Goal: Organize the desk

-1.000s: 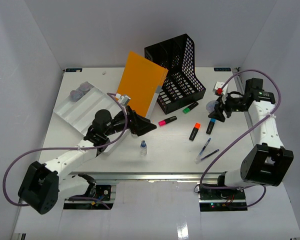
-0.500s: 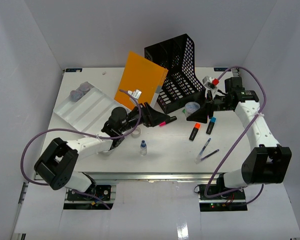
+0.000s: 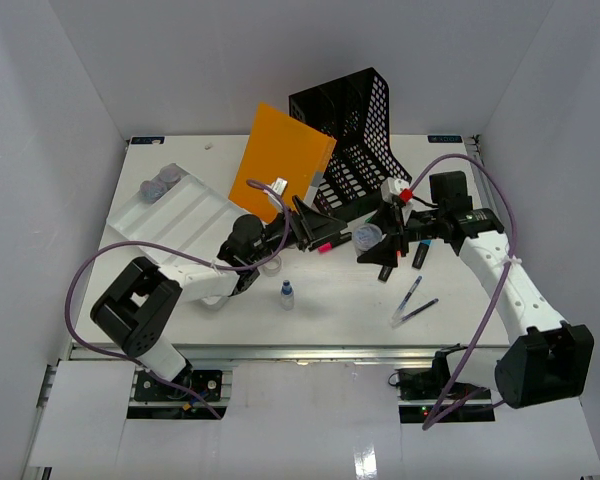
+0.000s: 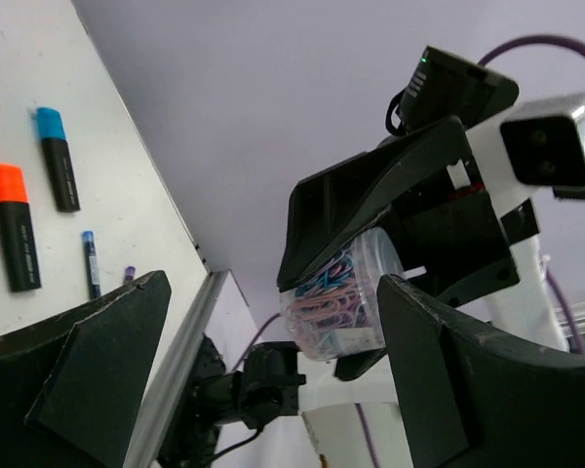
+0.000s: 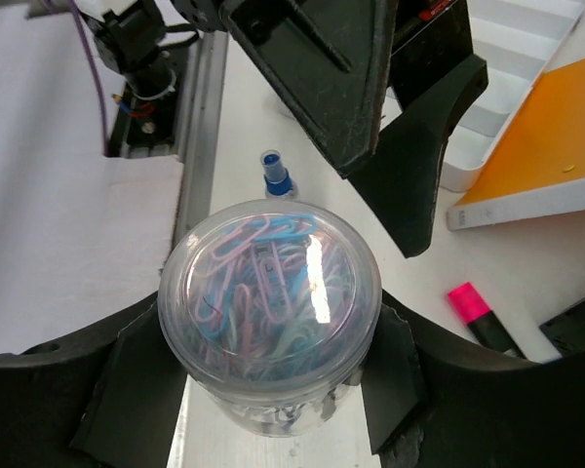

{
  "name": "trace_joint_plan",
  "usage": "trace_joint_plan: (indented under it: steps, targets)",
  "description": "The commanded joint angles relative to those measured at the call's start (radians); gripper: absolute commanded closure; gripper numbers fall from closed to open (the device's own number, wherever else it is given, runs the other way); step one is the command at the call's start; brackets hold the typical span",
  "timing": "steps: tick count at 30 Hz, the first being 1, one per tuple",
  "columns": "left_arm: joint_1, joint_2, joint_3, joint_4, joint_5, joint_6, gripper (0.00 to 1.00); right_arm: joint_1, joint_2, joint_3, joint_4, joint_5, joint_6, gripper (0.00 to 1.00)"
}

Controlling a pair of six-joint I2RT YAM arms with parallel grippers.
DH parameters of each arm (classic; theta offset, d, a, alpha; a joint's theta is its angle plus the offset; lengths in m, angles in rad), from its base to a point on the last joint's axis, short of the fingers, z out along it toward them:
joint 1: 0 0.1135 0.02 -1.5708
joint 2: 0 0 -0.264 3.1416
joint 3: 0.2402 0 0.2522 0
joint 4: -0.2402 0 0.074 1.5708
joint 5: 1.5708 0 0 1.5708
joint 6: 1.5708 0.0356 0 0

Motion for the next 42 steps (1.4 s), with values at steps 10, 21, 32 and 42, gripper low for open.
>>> trace_joint_plan:
  steps: [10, 21, 32, 42]
  targets:
    - [-0.007, -0.015, 0.040, -0.001, 0.127, -0.148, 0.02, 0.109, -0.057, -0.023, 0.337, 0.232, 0.074, 0.87]
    - [-0.008, 0.026, 0.049, 0.071, 0.160, -0.207, 0.03, 0.194, -0.019, -0.032, 0.395, 0.332, 0.062, 0.86]
    - [-0.008, 0.061, 0.049, 0.130, 0.170, -0.245, 0.31, 0.207, -0.032, -0.095, 0.472, 0.364, 0.058, 0.80]
    - [-0.007, 0.063, 0.073, 0.097, 0.156, -0.232, 0.23, 0.214, -0.059, -0.125, 0.469, 0.353, 0.051, 0.73]
